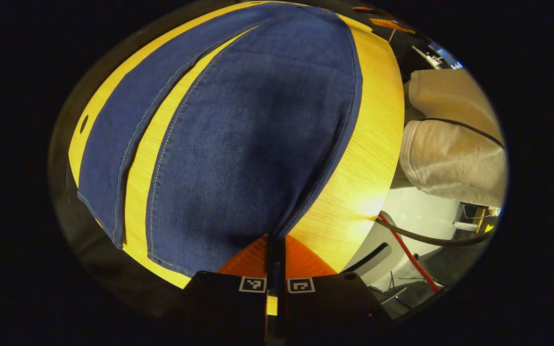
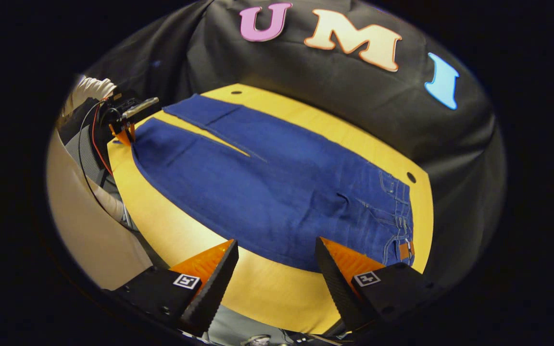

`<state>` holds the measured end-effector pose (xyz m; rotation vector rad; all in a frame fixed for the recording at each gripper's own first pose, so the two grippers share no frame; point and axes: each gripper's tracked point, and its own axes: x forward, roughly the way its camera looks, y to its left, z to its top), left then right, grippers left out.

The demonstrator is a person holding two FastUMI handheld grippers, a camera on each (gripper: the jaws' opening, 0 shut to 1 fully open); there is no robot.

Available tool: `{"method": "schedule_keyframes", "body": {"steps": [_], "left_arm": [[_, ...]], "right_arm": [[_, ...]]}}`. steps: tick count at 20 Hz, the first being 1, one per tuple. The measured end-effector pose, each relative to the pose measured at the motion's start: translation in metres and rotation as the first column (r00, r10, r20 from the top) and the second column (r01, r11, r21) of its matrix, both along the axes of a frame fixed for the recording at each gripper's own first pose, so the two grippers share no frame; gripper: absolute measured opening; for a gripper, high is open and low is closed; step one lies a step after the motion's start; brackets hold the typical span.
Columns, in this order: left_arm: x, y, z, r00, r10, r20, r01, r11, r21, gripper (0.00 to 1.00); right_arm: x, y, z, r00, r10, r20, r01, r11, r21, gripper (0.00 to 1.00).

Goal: Grasp the waist and the cuffs of the jeans and fold them to make the two legs overlap; first hold the waist and fold one-third of the jeans toward the cuffs, then hold the cuffs and fold the remaining one-third in the same direction to finish folding.

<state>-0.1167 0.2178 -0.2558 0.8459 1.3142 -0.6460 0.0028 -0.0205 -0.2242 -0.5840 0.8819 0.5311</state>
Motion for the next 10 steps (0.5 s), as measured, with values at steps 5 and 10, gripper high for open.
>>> {"method": "schedule_keyframes", "body": {"steps": [5, 10], "left_arm": [[0.001, -0.001, -0.001, 0.997, 0.058, 0.042, -0.059, 0.998, 0.026, 0.02], [0.001, -0.001, -0.001, 0.993, 0.099, 0.058, -0.103, 0.993, 0.062, 0.02]], "right_arm": [[0.047, -0.041, -0.025, 0.991, -0.037, -0.128, 0.034, 0.999, -0.032, 1.00], [0.052, -0.097, -0.054, 0.963, 0.038, -0.268, -0.091, 0.977, -0.192, 1.00]]}}
